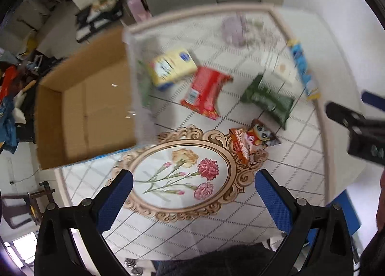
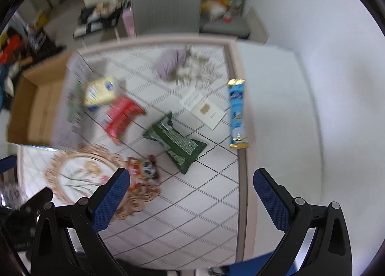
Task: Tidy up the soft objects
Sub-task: 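Grasp the panda snack bag with the left tool while the right tool grasps the green bag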
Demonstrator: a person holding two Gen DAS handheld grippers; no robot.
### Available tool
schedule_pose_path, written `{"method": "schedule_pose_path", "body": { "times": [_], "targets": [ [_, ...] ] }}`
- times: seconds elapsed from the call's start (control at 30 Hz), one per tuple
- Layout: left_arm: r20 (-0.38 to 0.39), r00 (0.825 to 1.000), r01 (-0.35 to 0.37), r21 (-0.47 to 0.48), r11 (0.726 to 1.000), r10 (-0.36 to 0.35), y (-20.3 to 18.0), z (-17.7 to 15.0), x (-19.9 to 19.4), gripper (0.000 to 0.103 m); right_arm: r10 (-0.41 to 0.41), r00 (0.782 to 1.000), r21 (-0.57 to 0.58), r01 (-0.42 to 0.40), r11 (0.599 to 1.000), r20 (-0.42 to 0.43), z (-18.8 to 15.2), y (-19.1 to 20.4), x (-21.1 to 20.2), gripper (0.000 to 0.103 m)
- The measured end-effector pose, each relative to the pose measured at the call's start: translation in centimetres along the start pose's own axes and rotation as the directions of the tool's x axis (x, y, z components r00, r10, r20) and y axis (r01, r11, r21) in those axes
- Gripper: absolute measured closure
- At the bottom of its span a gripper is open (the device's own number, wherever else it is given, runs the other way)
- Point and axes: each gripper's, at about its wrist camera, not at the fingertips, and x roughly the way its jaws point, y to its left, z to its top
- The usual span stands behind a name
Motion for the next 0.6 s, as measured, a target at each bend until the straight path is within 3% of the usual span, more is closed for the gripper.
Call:
{"method": "schedule_pose_path", "body": {
  "times": [0.13,0.3,0.37,0.47,0.53,0.6],
  "targets": [
    [-0.085,0.996,0.009,0.062,0.998,-0.003,-2.0,1.6,5.3,0.0,0.074,0.989,-0.063,-0.082,0.995,-0.126,2.6,0.3,8.3,0.002],
    [-0.132,0.991,-0.016,0.164,0.986,0.038,-3.9,2.8,9.4,0.0,0.113,0.967,-0.151,-0.15,0.977,-0.229,4.2,2.2,14.1,0.003],
    [-0.143,0.988,-0.026,0.188,0.982,0.053,-4.4,2.9,10.3,0.0,0.113,0.953,-0.178,-0.167,0.97,-0.28,4.5,3.1,16.3,0.008],
    [-0.15,0.987,-0.026,0.231,0.973,0.062,-5.2,3.0,11.0,0.0,0.079,0.944,-0.201,-0.15,0.968,-0.321,4.5,3.4,18.2,0.036],
    [-0.154,0.986,-0.015,0.266,0.964,0.058,-5.9,3.0,11.2,0.0,0.109,0.932,-0.164,-0.174,0.971,-0.346,4.3,2.7,18.7,0.057],
    [-0.148,0.987,-0.009,0.301,0.954,0.056,-6.6,3.2,11.1,0.0,0.088,0.93,-0.139,-0.146,0.98,-0.356,4.0,1.8,18.7,0.062]
  ]
}}
